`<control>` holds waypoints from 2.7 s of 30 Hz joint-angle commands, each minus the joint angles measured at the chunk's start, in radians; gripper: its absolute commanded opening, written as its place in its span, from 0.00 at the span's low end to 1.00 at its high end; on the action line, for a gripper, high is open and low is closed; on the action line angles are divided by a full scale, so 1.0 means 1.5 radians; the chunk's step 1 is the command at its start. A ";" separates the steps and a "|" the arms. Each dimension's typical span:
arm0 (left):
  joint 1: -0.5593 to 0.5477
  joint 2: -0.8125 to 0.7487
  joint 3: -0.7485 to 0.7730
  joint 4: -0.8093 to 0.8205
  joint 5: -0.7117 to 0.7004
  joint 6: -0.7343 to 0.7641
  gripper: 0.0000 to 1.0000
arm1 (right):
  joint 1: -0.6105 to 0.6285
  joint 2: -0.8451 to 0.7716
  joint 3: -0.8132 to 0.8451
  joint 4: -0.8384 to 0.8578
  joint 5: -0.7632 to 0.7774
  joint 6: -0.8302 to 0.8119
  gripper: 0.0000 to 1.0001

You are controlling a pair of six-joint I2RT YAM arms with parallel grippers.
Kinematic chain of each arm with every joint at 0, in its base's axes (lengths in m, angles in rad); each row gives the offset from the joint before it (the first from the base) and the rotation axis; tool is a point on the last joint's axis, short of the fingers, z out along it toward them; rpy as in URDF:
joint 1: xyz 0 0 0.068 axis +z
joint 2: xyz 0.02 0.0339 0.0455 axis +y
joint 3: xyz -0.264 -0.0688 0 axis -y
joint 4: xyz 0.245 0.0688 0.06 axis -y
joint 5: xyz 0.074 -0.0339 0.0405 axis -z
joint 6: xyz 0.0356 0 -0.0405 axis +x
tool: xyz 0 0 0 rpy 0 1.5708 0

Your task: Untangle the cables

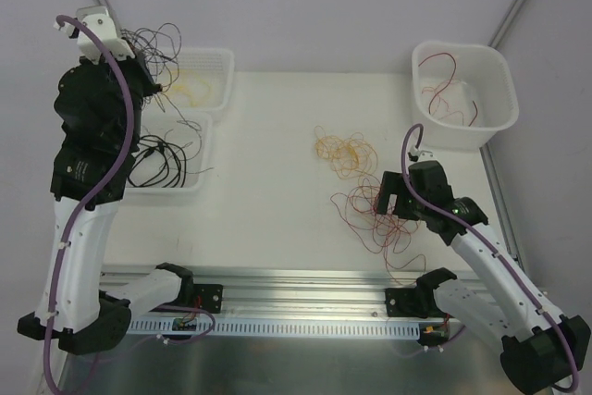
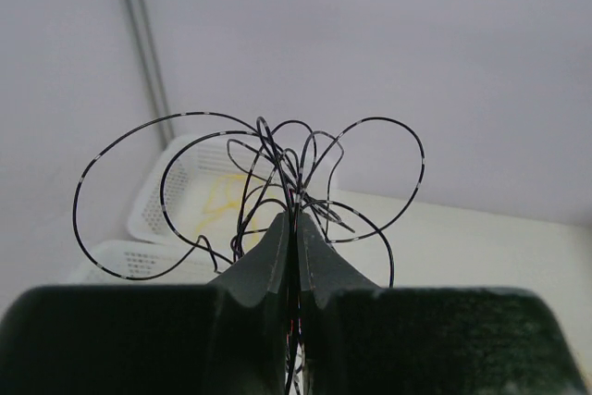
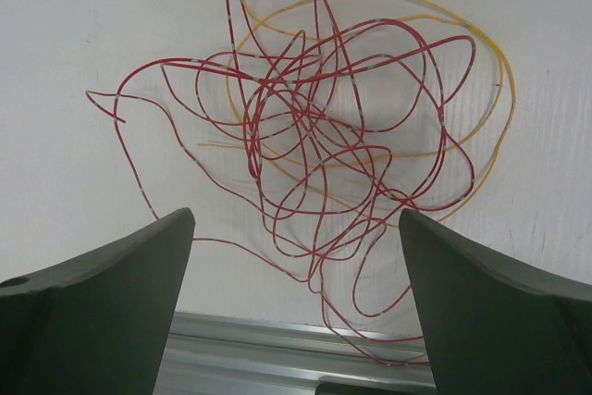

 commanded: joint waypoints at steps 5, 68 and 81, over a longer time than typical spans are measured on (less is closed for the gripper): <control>0.129 0.010 -0.125 0.176 -0.058 0.072 0.00 | -0.003 0.004 0.003 0.022 -0.031 -0.004 0.99; 0.052 -0.119 -0.629 0.137 0.582 -0.116 0.99 | -0.006 0.184 -0.025 0.091 -0.036 0.033 0.98; 0.053 -0.098 -0.629 0.135 0.599 -0.122 0.99 | 0.142 0.381 0.040 0.171 -0.041 0.078 0.93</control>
